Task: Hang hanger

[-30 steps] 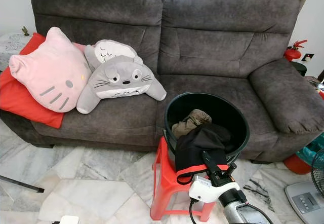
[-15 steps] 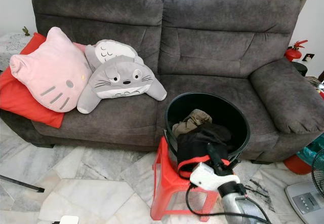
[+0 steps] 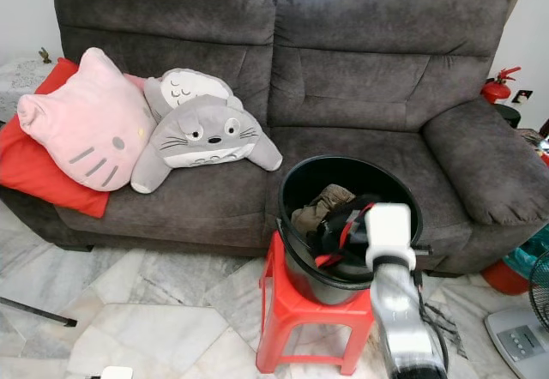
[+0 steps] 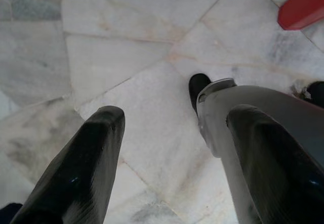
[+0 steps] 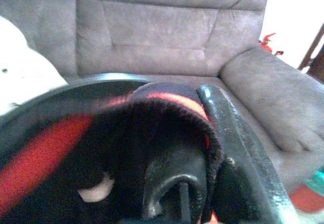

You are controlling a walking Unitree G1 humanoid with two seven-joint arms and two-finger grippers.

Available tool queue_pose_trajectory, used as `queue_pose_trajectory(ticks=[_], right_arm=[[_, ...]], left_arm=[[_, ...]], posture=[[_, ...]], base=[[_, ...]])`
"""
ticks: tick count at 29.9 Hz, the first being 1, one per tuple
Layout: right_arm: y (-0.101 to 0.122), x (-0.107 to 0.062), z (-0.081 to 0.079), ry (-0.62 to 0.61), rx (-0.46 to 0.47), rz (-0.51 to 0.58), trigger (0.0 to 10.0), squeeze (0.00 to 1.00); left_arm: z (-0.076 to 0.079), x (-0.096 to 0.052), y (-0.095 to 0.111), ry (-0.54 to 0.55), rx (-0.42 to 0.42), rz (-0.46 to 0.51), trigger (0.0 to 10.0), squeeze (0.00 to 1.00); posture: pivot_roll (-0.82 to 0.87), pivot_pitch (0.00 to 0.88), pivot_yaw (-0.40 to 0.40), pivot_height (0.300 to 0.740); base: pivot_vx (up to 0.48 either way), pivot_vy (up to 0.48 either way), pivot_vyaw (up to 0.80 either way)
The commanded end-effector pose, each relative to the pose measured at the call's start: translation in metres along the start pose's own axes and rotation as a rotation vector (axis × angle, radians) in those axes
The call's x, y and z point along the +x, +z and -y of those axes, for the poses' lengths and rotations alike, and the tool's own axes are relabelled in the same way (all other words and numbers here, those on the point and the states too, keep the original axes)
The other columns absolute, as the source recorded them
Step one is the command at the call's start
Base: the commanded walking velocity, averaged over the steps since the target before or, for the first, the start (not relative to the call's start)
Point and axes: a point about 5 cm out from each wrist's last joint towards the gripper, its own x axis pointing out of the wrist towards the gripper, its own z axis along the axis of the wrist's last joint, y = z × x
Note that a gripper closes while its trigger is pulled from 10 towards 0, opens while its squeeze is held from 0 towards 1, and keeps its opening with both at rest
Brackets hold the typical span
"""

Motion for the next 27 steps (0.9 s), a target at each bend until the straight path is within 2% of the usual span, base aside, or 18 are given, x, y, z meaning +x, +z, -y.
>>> queue_pose_trajectory(ticks=[1,4,5,6,12,15,18,27], right_arm=[[0.014,0.002,-0.004,0.002,0.093,0.020,0.0,0.00],[0.038,-0.004,-0.018,0.034,0.093,0.113,0.0,0.00],[0.042,-0.005,-0.020,0.034,0.089,0.133,6.8,0.00],[0.043,-0.006,-0.020,0.035,0.094,0.140,10.0,0.00],[0.042,-0.011,-0.019,0.017,0.078,0.154,10.0,0.00],[0.032,-0.015,-0.018,0.015,0.069,0.112,10.0,0.00],[0.024,-0.019,-0.016,0.017,0.109,0.040,10.0,0.00],[0.030,-0.018,-0.021,0.022,0.106,0.039,10.0,0.00]], left_arm=[[-0.002,-0.002,-0.012,0.002,0.019,-0.043,10.0,0.00],[-0.003,-0.002,-0.012,0.006,0.016,-0.044,10.0,0.00],[-0.003,-0.002,-0.012,0.006,0.016,-0.045,10.0,0.00],[-0.003,-0.002,-0.012,0.006,0.016,-0.045,10.0,0.00],[-0.004,-0.003,-0.013,0.005,0.011,-0.048,10.0,0.00],[-0.005,-0.003,-0.014,0.006,0.008,-0.050,10.0,0.00],[-0.006,-0.003,-0.016,0.008,0.005,-0.054,10.0,0.00],[-0.009,-0.003,-0.017,0.003,0.020,-0.058,10.0,0.00]], posture=[[-0.09,0.000,-0.031,0.740],[-0.09,0.000,-0.027,0.740],[-0.09,0.000,-0.027,0.740],[-0.09,0.000,-0.027,0.740],[-0.07,0.000,-0.027,0.740],[-0.05,0.000,-0.024,0.740],[-0.05,0.000,-0.014,0.740],[-0.05,0.000,0.008,0.740]], base=[[0.000,0.000,0.00],[0.000,0.000,0.00],[0.000,0.000,0.00],[0.000,0.000,0.00],[0.000,0.000,0.00],[0.000,0.000,0.00],[0.000,0.000,0.00],[0.000,0.000,0.00]])
